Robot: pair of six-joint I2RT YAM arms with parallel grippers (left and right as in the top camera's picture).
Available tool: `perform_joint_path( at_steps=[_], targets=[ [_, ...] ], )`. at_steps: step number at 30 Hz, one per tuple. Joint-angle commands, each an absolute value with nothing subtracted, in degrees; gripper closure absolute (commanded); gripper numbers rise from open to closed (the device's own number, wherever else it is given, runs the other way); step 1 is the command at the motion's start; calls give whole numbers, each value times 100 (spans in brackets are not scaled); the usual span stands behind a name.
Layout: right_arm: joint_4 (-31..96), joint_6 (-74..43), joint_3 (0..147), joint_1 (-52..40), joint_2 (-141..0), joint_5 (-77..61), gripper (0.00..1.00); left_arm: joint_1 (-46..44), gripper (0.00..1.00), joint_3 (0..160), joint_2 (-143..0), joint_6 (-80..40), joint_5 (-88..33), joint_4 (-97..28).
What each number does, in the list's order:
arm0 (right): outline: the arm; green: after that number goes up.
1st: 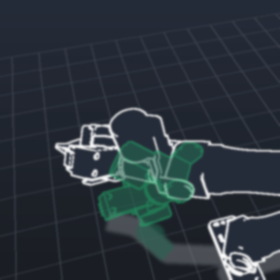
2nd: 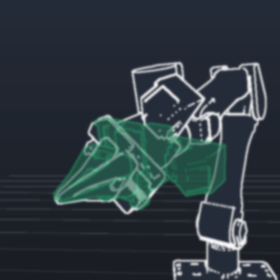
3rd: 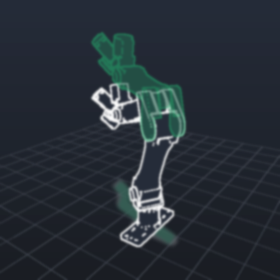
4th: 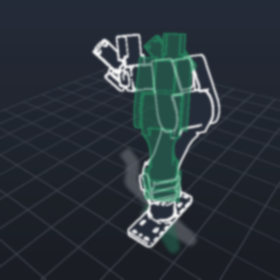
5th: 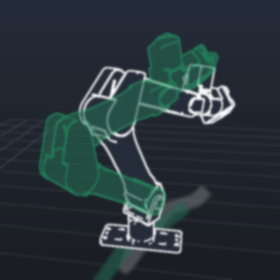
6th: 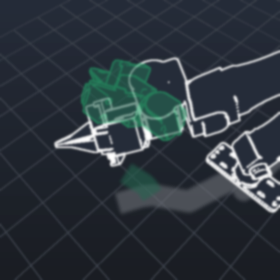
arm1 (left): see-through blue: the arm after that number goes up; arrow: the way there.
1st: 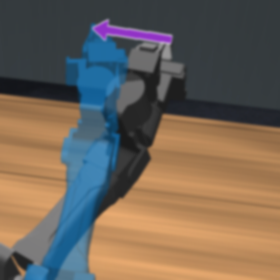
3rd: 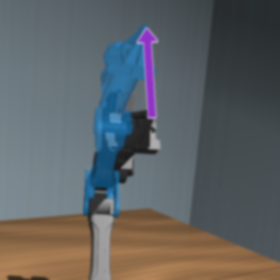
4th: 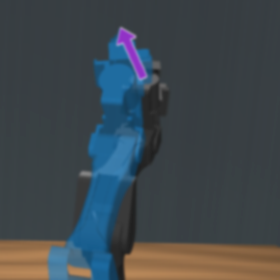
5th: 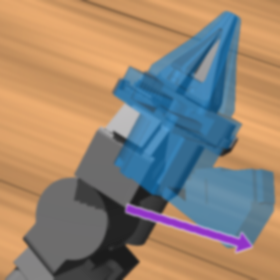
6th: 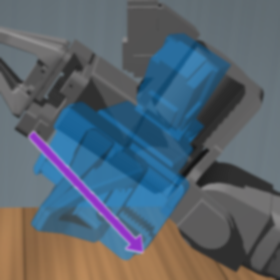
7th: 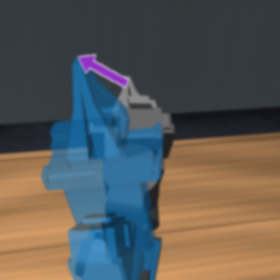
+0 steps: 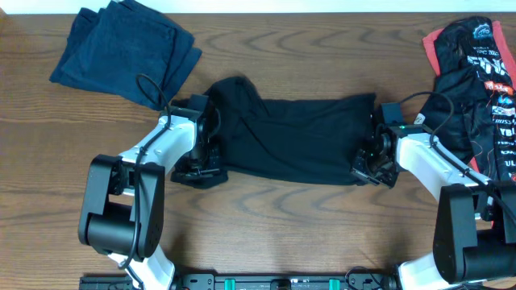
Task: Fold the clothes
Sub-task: 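Lower the shirt onto the table with both grippers, pulling it flat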
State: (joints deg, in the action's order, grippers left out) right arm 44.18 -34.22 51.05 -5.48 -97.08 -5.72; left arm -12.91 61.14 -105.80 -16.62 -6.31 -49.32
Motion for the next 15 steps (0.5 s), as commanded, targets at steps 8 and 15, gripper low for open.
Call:
perform_joint_path(
  at_steps=[8, 15],
  targets=[
    [4842, -3686, 5057, -137, -9815, -150, 98, -1299, 94, 6023, -10779, -1675, -1160, -6222],
    [5146, -3846, 5063, 80, -9793, -145, 99, -1297, 94, 6023, -10737, -1673, -1269, -6801]
  ],
)
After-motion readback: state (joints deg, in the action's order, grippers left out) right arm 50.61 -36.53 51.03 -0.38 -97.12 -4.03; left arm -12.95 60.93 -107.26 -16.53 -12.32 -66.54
